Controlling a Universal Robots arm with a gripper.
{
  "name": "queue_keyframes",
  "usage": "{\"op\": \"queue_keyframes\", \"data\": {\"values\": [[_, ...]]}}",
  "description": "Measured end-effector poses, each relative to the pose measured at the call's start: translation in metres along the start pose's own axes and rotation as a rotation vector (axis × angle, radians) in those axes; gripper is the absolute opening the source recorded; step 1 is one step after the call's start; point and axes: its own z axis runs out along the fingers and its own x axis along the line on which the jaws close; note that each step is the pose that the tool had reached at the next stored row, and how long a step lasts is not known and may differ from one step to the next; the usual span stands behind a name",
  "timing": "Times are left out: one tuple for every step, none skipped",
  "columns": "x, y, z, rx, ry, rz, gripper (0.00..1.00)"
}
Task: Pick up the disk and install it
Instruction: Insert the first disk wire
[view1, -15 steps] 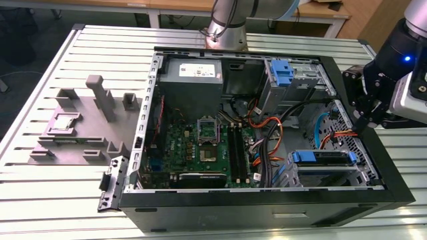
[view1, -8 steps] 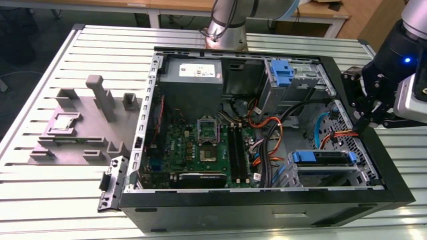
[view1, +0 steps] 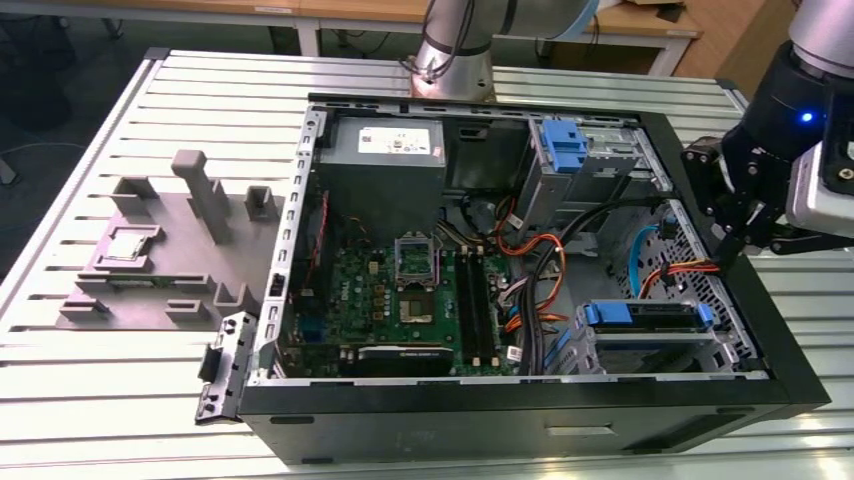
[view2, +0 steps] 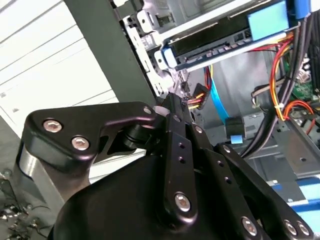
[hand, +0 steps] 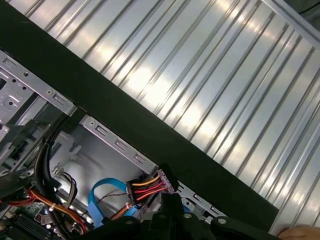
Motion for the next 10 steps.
{"op": "queue_keyframes", "data": {"values": [[0.0001, 0.0001, 0.0004, -0.0034, -0.0032, -0.005, 0.1], [0.0002, 0.0001, 0.0008, -0.0068, -0.0056, -0.011, 0.1], [0.0002, 0.0002, 0.0011, -0.0104, -0.0077, -0.017, 0.11], [0.0003, 0.0002, 0.0016, -0.014, -0.0096, -0.022, 0.17], [0.0004, 0.0003, 0.0021, -0.0172, -0.0123, -0.028, 0.17], [0.0005, 0.0003, 0.0026, -0.0206, -0.0157, -0.033, 0.23], [0.0006, 0.0003, 0.0032, -0.0243, -0.0194, -0.038, 0.23], [0.0007, 0.0003, 0.0037, -0.0281, -0.0233, -0.044, 0.3], [0.0008, 0.0004, 0.0042, -0.032, -0.0271, -0.05, 0.3], [0.0008, 0.0004, 0.0047, -0.0359, -0.0308, -0.055, 0.3]]}}
